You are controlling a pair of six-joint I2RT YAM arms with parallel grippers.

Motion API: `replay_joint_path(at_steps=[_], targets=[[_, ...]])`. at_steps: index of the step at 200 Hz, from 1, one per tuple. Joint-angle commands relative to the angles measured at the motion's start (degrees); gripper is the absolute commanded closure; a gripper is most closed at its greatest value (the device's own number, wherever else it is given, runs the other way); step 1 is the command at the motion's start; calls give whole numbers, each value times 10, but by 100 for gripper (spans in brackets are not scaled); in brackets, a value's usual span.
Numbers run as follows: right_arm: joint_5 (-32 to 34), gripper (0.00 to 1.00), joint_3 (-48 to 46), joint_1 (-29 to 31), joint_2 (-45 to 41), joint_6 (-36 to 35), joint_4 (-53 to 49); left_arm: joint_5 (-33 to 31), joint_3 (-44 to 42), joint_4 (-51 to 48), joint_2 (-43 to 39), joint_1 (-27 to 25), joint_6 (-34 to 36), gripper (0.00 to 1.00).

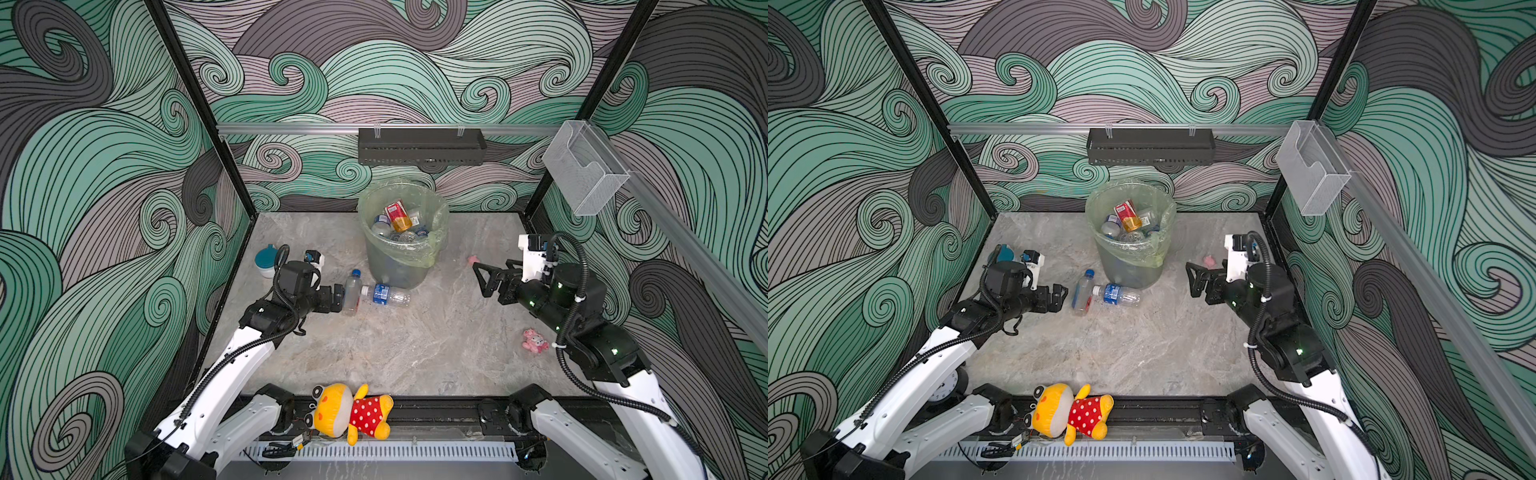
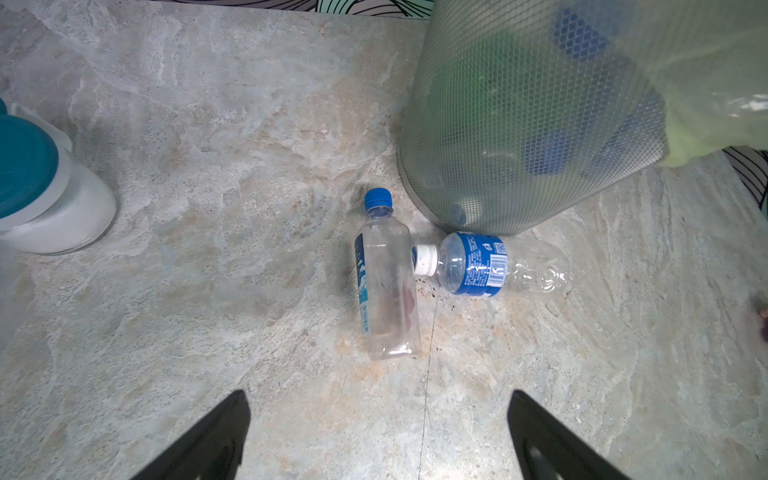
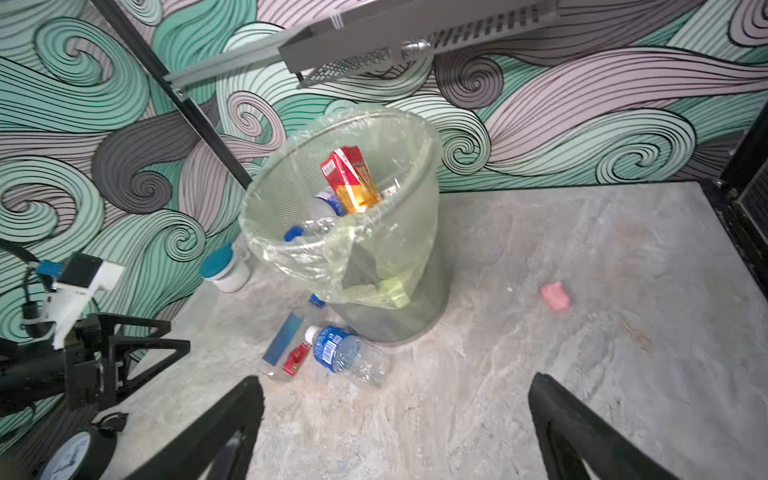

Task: Throw the plastic bottles in the bin
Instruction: 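Withdraw the right gripper while the left gripper grasps the upright blue-capped bottle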

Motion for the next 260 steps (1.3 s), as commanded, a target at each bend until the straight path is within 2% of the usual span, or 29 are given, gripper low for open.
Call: replay_joint_path(at_steps=[1, 67, 125, 218, 244, 260], targets=[[39, 0, -17, -2, -33, 14, -4, 14, 4, 34, 19, 4, -13, 2], [11, 0, -59, -3, -39, 53, -18, 9, 12, 55, 107, 5, 1, 2], [-13, 0, -99, -3, -29, 84, 22, 21, 74, 16, 207, 4, 18, 3], [-14, 0, -130, -3, -40, 85, 22, 64, 141, 17, 365, 4, 24, 14], [-11, 0, -138, -3, -42, 93, 22, 71, 154, 9, 396, 4, 29, 26], [-10, 0, -140, -3, -41, 93, 24, 71, 165, 0, 418, 3, 31, 28]])
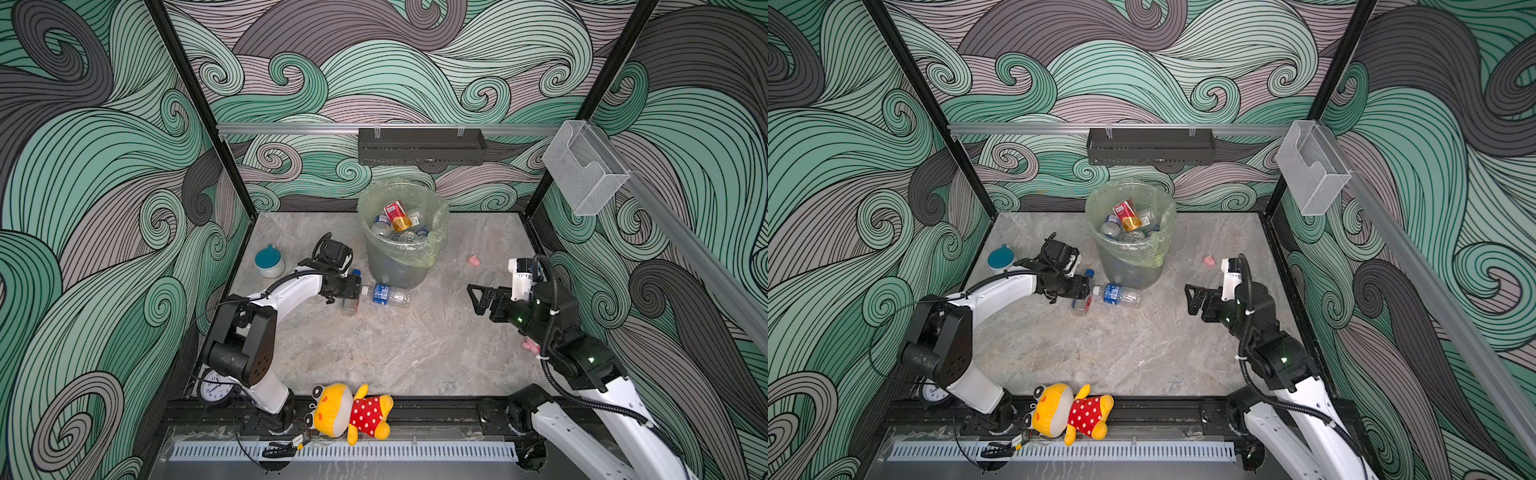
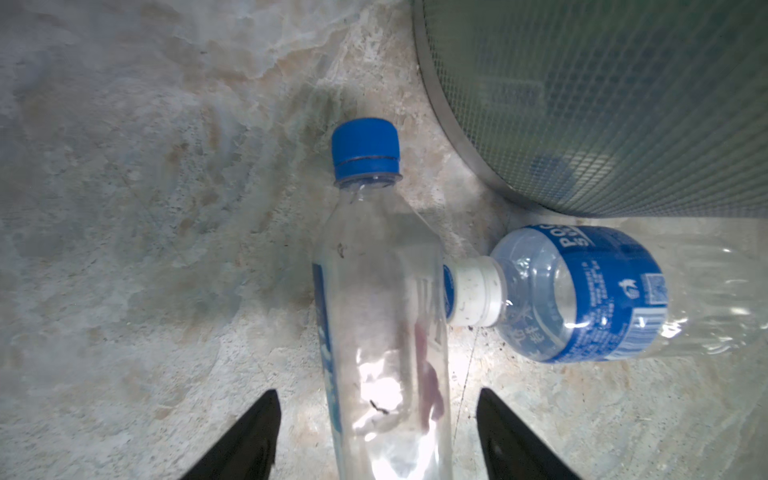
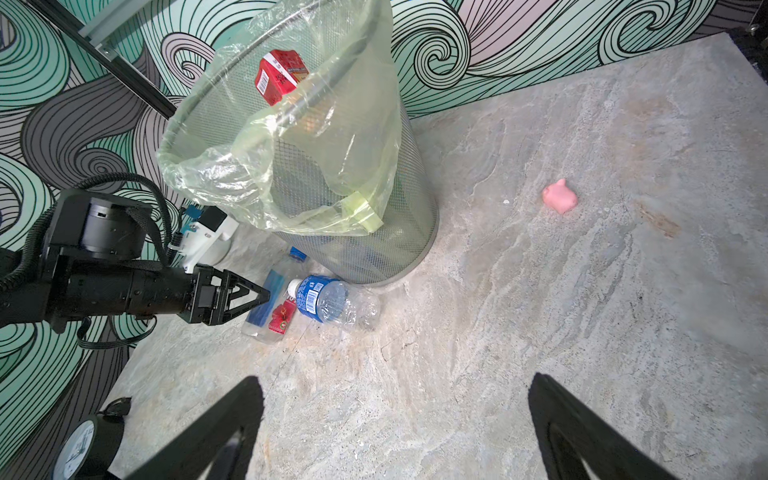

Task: Throw the plastic bottles in the bin
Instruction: 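Withdraw the right gripper while the left gripper grasps the upright blue-capped bottle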

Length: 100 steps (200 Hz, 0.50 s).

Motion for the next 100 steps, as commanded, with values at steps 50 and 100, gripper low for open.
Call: replay_joint_path(at_steps=[50, 100], targets=[[3, 0, -10, -3, 4, 10, 11, 18, 29, -13, 54, 2, 6, 29], [-3, 0, -17, -4, 10, 18, 18, 16, 27, -10, 73, 3, 9, 33]])
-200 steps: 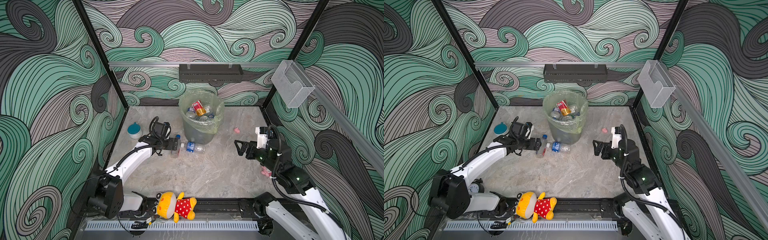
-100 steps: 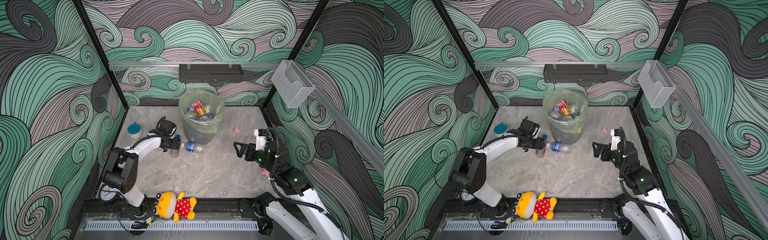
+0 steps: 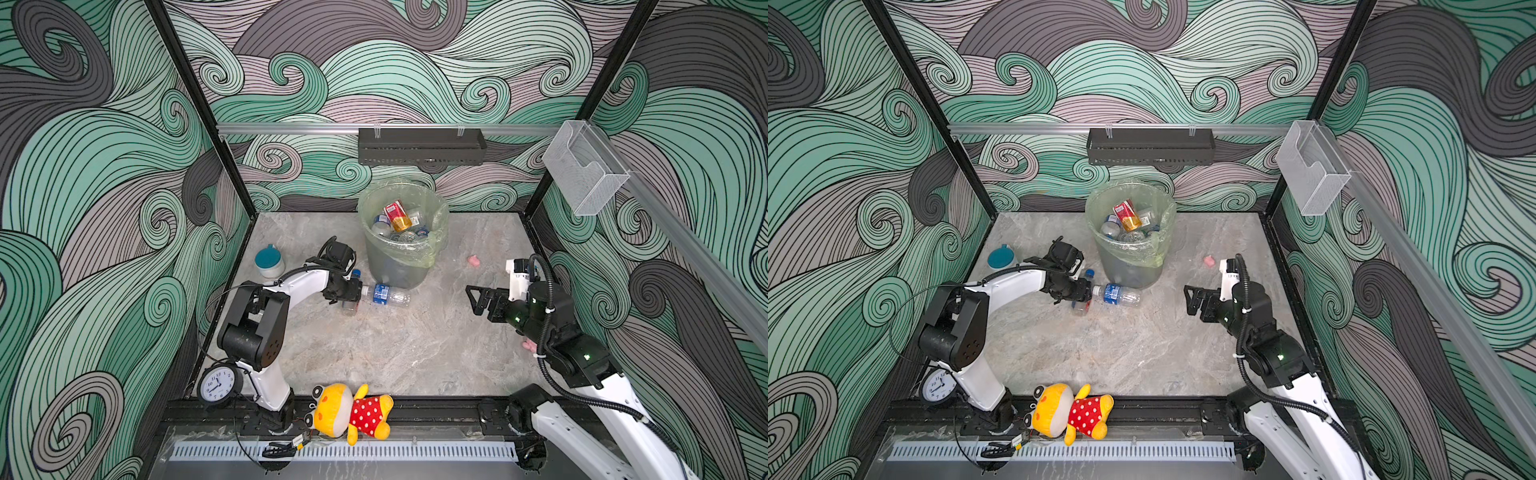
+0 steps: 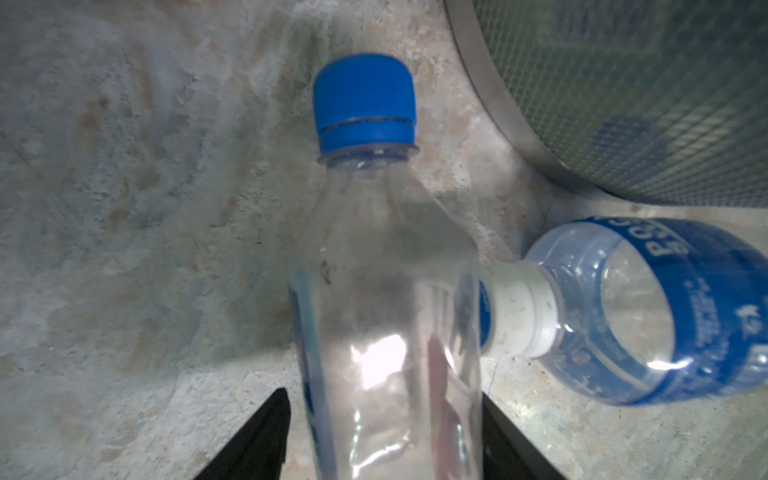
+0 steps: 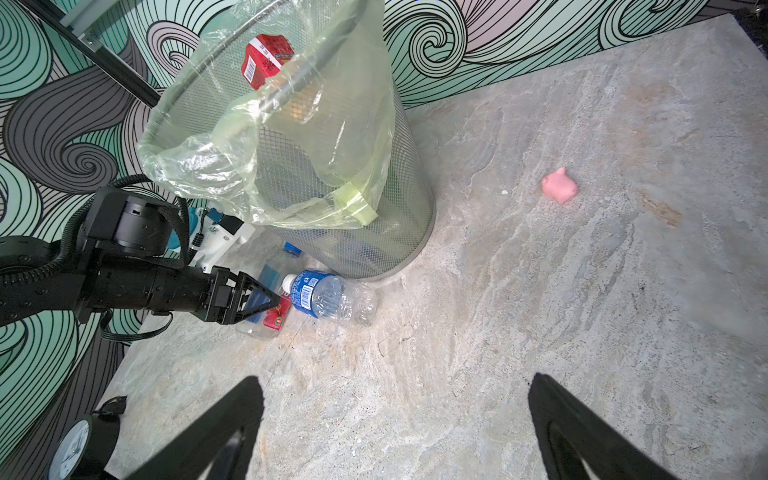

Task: Throw the plastic bottles in the bin
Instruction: 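Withdraw the right gripper while the left gripper grasps the upright blue-capped bottle, then lift the blue-capped bottle with the left gripper over the bin and release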

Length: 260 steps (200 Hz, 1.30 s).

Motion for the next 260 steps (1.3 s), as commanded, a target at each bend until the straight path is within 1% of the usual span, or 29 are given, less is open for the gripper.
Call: replay_joint_path(at_steps=[1, 27, 81, 113, 139, 197, 202, 237, 260], targets=[[-3, 0, -8, -4, 1, 12, 15, 7, 14, -5, 16, 2, 6, 34], [-1, 0, -10, -4, 4, 11, 18, 9, 14, -3, 24, 2, 7, 39], [-2, 0, -17, -4, 10, 10, 23, 7, 3, 8, 21, 2, 3, 45], [-1, 0, -16, -5, 13, 7, 24, -7, -16, 19, -10, 3, -6, 47], [-3, 0, -16, -6, 15, 5, 27, -21, -23, 4, -44, 3, -8, 49], [-8, 0, -16, -7, 25, -7, 32, -70, -65, -47, -183, 1, -17, 49], [-9, 0, -15, -7, 27, -8, 34, -74, -68, -54, -210, 2, -16, 49], [-17, 0, -14, -7, 37, -15, 44, -110, -79, -111, -319, 2, -10, 49], [-24, 0, -12, -7, 45, -14, 54, -130, -88, -128, -394, 2, -3, 48]])
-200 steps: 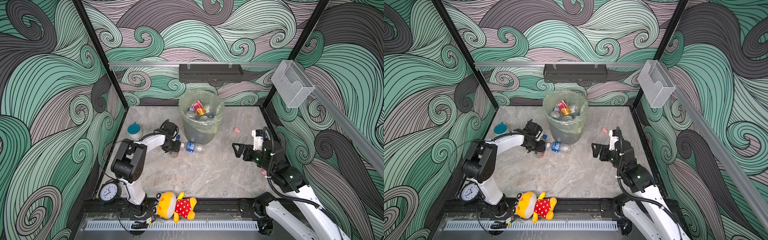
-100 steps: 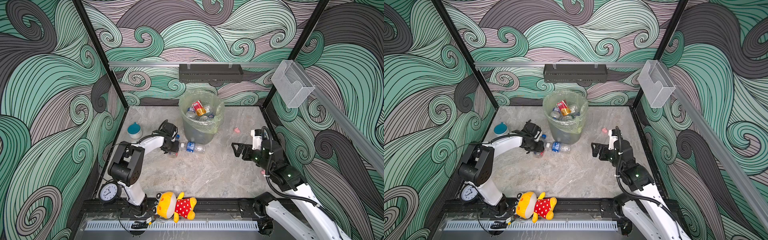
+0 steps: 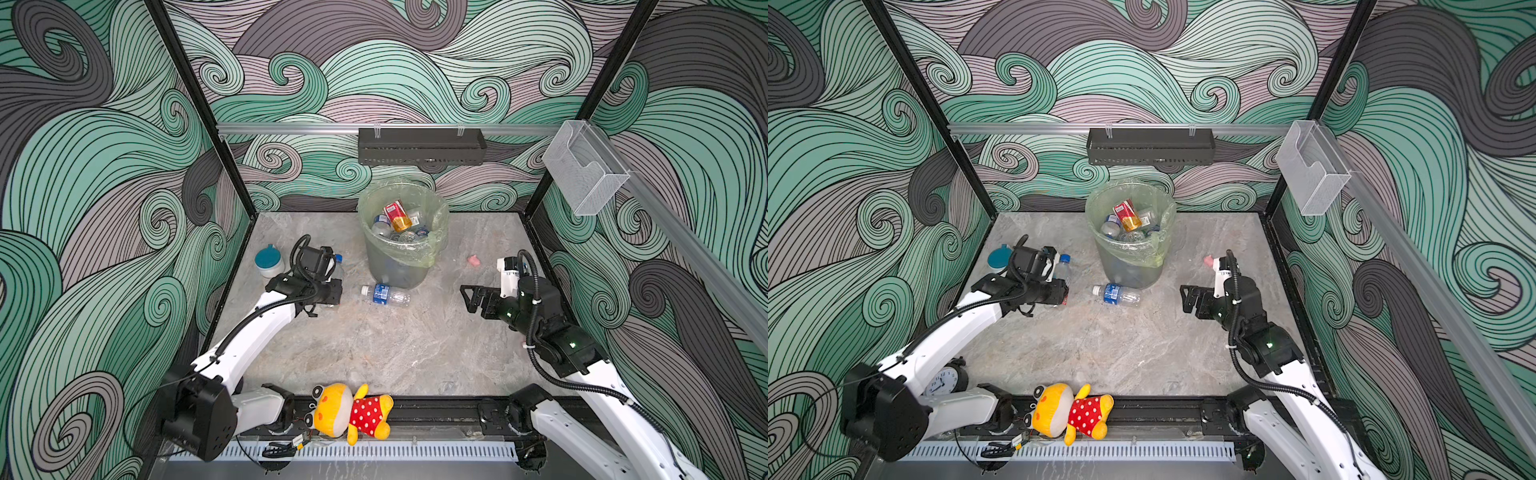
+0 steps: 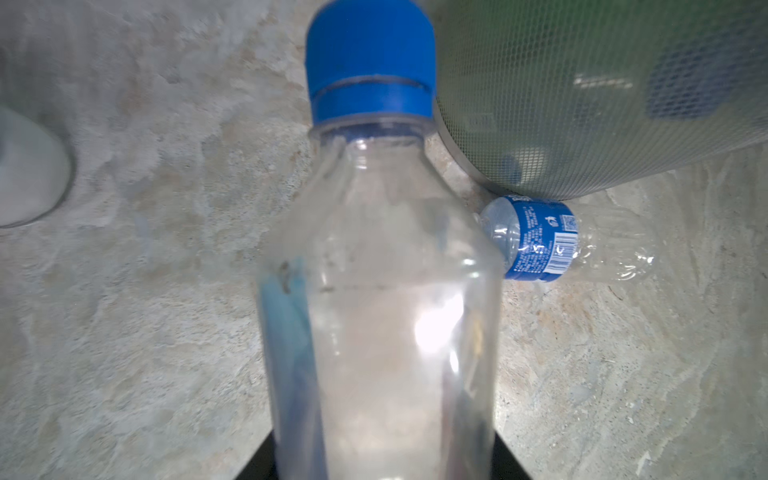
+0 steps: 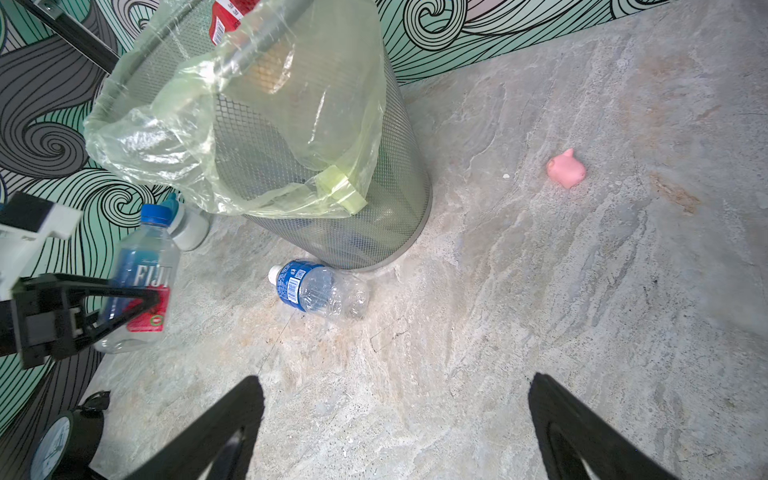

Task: Throw the plastic bottles in the bin
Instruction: 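Lift the blue-capped bottle with the left gripper over the bin and release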

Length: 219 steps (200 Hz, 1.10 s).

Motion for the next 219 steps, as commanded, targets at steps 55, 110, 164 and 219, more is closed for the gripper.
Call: replay_joint_path(at_steps=[55, 110, 164, 219], targets=[[-31, 0, 6, -3, 23, 7, 42, -55, -53, -48, -233, 3, 18, 46], [-43, 0, 6, -3, 27, 7, 42, 75, -20, -51, -311, 3, 41, 46], [-45, 0, 10, -4, 41, 5, 44, 199, 158, 34, -174, 3, -3, 50], [-39, 0, 16, -3, 33, 10, 33, 327, 571, 53, 254, -31, -55, 15]])
